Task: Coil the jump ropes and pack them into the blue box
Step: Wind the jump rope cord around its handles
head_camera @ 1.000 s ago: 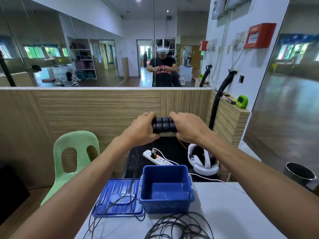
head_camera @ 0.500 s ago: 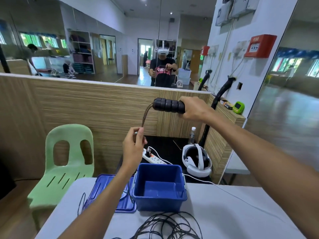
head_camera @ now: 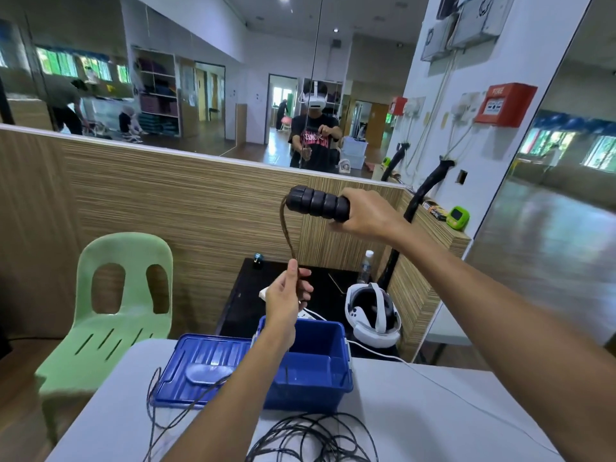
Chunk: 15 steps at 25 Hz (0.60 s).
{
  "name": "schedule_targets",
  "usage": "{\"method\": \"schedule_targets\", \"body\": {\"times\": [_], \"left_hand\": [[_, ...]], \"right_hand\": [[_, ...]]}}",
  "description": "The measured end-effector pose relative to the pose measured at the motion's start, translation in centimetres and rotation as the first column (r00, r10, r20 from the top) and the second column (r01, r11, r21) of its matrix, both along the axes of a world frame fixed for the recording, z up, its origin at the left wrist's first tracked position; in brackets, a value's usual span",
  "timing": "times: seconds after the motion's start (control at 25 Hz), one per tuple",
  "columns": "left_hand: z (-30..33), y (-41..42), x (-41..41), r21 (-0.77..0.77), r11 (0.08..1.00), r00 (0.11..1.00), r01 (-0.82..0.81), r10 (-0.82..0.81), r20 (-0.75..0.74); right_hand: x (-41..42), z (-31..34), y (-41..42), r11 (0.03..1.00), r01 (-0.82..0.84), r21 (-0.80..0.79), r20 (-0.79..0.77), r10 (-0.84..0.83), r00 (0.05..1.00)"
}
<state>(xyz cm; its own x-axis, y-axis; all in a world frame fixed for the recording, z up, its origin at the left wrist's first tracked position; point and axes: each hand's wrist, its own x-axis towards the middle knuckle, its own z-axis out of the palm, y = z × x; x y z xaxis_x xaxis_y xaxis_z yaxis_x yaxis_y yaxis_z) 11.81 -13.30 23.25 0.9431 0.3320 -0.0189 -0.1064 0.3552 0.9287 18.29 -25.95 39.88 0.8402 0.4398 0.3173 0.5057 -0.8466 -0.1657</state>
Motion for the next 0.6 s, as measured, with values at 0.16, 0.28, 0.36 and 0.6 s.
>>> {"method": "schedule_targets", "body": {"times": [0.16,0.28,0.36,0.6], "left_hand": [[-0.8,-1.7,-0.1,0.263,0.956,0.991,-0.133,0.136,0.007],[0.6,-2.3,0.3,-0.005,0.998,0.998,-0.058,0.058,0.029],[1.4,-2.9,0.4,-0.058,0.996,0.996,0.068,-0.065,0.061],[2.2,-3.5,1.0,0.016,0.926,0.923,0.377,-0.377,0.075]], "right_hand": [[0.0,0.0,-1.1,0.997,0.074,0.037,0.001,-0.074,0.997],[-0.1,0.2,-1.5,0.986,0.062,0.152,-0.003,-0.062,0.998],[-0.3,0.6,-1.3,0.984,0.044,0.17,0.012,-0.047,0.999],[-0.8,0.2,-0.6,0.994,-0.005,0.111,-0.01,0.006,1.0]]}}
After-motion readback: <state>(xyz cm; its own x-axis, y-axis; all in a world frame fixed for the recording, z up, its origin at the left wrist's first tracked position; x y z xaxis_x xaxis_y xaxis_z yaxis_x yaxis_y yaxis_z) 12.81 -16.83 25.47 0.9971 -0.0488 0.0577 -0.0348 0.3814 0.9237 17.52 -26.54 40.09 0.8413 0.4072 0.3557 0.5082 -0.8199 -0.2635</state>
